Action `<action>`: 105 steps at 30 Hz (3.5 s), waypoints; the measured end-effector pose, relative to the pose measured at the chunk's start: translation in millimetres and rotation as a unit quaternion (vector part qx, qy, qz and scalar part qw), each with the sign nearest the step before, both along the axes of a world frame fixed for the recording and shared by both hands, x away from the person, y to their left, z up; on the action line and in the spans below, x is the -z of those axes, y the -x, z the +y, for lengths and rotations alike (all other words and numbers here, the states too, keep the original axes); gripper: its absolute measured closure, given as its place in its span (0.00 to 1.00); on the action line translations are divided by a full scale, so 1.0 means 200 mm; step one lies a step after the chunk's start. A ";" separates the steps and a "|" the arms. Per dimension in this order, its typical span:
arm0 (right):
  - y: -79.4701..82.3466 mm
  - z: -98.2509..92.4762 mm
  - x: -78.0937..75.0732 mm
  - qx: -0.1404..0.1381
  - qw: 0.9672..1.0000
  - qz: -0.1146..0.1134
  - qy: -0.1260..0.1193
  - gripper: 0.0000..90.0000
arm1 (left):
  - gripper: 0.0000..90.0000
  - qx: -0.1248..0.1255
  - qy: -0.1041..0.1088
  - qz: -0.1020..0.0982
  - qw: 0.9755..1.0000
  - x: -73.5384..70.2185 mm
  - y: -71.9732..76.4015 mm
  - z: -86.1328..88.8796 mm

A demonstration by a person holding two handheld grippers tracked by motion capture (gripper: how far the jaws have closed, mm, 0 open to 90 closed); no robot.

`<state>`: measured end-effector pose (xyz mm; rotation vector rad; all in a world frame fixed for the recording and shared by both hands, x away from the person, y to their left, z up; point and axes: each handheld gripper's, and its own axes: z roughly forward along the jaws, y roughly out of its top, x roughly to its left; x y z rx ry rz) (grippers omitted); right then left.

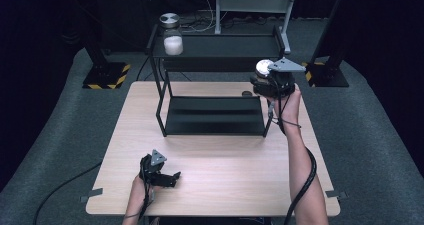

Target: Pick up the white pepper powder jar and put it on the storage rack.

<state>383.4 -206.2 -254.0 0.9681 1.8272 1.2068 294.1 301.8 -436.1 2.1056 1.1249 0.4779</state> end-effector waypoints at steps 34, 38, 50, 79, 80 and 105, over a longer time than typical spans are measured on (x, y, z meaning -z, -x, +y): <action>-0.02 0.05 -0.17 -0.006 1.000 -0.015 0.000 0.34 | 0.00 0.000 0.000 0.000 1.000 0.00 0.00 0.00; -0.03 0.05 -0.18 -0.008 1.000 -0.018 -0.003 0.34 | 0.00 0.000 0.001 0.000 1.000 0.00 0.00 0.00; -0.03 0.06 -0.25 -0.009 1.000 -0.023 -0.006 0.34 | 0.00 0.000 0.001 0.001 1.000 0.00 0.00 0.00; -0.03 0.06 -0.41 -0.001 0.999 -0.034 -0.014 0.34 | 0.00 0.000 0.001 0.000 1.000 0.00 0.00 0.00; -0.03 0.06 -0.42 0.000 0.999 -0.034 -0.014 0.34 | 0.00 0.000 0.001 0.000 1.000 0.00 0.00 0.00; -0.22 0.11 -0.54 0.016 1.000 0.006 -0.021 0.34 | 0.00 0.000 0.000 0.000 1.000 0.00 0.00 0.00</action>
